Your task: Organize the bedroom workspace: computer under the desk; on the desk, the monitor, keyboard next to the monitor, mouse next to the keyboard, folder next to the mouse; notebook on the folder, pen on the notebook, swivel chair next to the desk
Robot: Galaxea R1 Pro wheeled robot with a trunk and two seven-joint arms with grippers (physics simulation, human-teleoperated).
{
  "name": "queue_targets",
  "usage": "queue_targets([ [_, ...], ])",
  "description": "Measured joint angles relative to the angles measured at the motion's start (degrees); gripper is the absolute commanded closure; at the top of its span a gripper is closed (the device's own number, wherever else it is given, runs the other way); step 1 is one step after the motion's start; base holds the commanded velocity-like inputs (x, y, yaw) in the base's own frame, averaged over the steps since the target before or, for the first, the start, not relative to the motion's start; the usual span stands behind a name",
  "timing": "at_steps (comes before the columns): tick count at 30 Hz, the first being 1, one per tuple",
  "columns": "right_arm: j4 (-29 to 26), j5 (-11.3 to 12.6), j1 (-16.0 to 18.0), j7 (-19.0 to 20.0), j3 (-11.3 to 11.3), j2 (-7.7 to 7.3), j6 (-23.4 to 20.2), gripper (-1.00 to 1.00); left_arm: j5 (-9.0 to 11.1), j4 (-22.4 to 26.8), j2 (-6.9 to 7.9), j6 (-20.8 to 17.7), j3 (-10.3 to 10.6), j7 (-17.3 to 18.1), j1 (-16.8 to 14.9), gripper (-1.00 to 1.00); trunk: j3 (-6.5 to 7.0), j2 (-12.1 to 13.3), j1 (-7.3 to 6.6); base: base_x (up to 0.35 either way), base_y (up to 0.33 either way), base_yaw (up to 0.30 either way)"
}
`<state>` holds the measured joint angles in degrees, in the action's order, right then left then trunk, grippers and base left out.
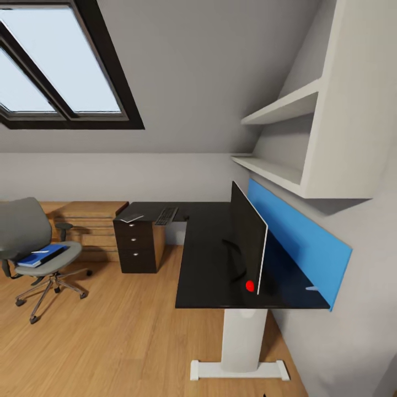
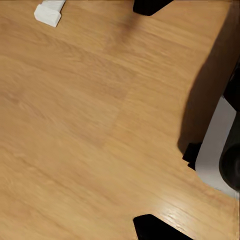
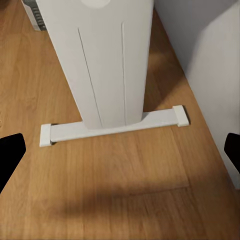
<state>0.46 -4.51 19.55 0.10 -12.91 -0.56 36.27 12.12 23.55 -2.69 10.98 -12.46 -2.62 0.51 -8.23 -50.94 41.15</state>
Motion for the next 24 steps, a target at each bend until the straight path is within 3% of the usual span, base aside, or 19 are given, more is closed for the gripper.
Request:
queue_targets([
  [4, 0.1, -0.03, 0.0, 0.04, 0.03, 0.15, 0.15, -1.0, -1.54, -0.5, -0.77, -0.4, 0.17, 0.22, 0.0, -1.0, 0.72, 1.61, -0.88, 0.0, 0.0, 0.0],
  [8, 0.16, 0.05, 0.0, 0.03, -0.01, 0.33, 0.11, -1.0, -10.71, -0.65, -1.05, -0.56, 0.63, -0.08, 0.0, -1.0, 1.44, 3.21, -1.76, 0.0, 0.0, 0.0],
  [10, 0.15, 0.15, 0.0, 0.0, -0.05, 0.37, 0.13, -1.0, -14.04, -0.63, -1.06, -0.51, 0.76, -0.14, 0.01, -1.0, 1.8, 4.02, -2.2, 0.0, 0.0, 0.0],
  [12, 0.08, 0.27, 0.0, -0.03, -0.11, 0.4, 0.22, -1.0, -15.87, -0.48, -1.05, -0.31, 0.82, -0.02, 0.01, -1.0, 2.16, 4.82, -2.64, 0.0, 0.0, 0.0],
  [18, -0.04, 0.49, 0.0, -0.26, -0.35, 1.06, 0.27, -1.0, -17.29, 1.86, -0.97, 2.84, 0.64, 0.17, 0.01, -1.0, 2.84, 6.45, -3.52, 0.0, 0.0, 0.085],
  [21, -0.06, 0.52, 0.0, -0.32, -0.4, 1.32, 0.13, -1.0, -15.21, 1.88, -0.97, 6.67, -0.08, 0.21, 0.01, -1.0, 2.66, 6.44, -3.52, 0.0, 0.0, 0.117],
  [24, -0.06, 0.48, 0.0, -0.3, -0.38, 1.37, 0.07, -1.0, -11.77, 1.03, -0.88, 9.43, -0.91, 0.18, 0.0, -1.0, 2.42, 6.45, -3.52, 0.0, 0.0, 0.046],
])
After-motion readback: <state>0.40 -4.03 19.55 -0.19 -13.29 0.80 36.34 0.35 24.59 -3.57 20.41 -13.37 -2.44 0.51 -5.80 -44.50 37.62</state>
